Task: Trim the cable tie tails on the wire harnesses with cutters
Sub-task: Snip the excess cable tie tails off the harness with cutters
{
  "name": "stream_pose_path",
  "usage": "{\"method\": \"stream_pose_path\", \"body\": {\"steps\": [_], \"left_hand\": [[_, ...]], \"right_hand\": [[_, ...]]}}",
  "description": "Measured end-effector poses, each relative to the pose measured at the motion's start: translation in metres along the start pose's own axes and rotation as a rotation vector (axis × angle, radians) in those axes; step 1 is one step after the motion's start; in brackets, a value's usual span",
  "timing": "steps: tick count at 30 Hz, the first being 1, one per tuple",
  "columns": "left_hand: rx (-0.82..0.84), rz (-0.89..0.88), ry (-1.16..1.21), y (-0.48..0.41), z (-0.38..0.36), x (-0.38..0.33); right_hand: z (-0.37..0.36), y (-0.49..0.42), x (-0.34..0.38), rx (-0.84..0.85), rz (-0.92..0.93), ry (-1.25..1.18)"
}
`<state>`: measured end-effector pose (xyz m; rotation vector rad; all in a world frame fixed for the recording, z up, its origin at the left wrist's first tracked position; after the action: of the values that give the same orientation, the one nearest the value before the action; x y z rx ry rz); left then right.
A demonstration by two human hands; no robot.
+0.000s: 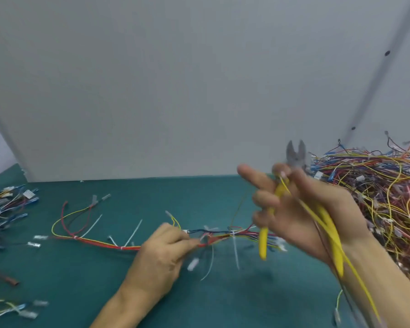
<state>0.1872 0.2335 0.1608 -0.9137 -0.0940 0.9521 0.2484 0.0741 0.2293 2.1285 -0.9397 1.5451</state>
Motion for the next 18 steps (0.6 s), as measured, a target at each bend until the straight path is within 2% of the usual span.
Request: {"method": "stream_pose_path", "body": {"steps": [2,5,8,10,15,17,18], "left_hand": [[0.122,-0.077,-0.040,0.002,-0.018,-0.009],[0.248,-0.107,-0.075,0.007,-0.036,-0.016],[0.277,-0.095,-0.049,0.008,-0.036,-0.016],[0.293,-0.076,-0.036,0.008,-0.035,-0.017],[0.292,0.087,0.012,0.012,-0.035,-0.009],[0.312,0.095,0.000,0.012,-0.037,-0.008],[0.319,0.088,-0.005,0.012,-0.037,-0.009]], "right_hand": [[0.016,-0.029,-0.007,-0.075,-0.118,-0.203],[0.055,-0.055,-0.056,-0.390,-0.507,-0.037],[0.081,-0.051,-0.101,-0.493,-0.810,0.140],[0.087,-0.049,-0.112,-0.460,-0.875,0.153],[0.082,-0.039,-0.099,-0.344,-0.845,0.142],[0.077,-0.026,-0.098,-0.255,-0.899,0.249],[0.079,-0.018,-0.096,-0.223,-0.945,0.392]]}}
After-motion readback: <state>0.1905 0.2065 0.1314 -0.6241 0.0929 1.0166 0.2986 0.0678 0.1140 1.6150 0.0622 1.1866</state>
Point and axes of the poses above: each hand's wrist, its own y-axis away from the middle knuckle, its own z-axis out of the back of the hand, x = y × z, the point moved 9 cm from there along -y, towards the middle knuckle, and after that the axes turned 8 degrees about y, right-handed, at the moved point
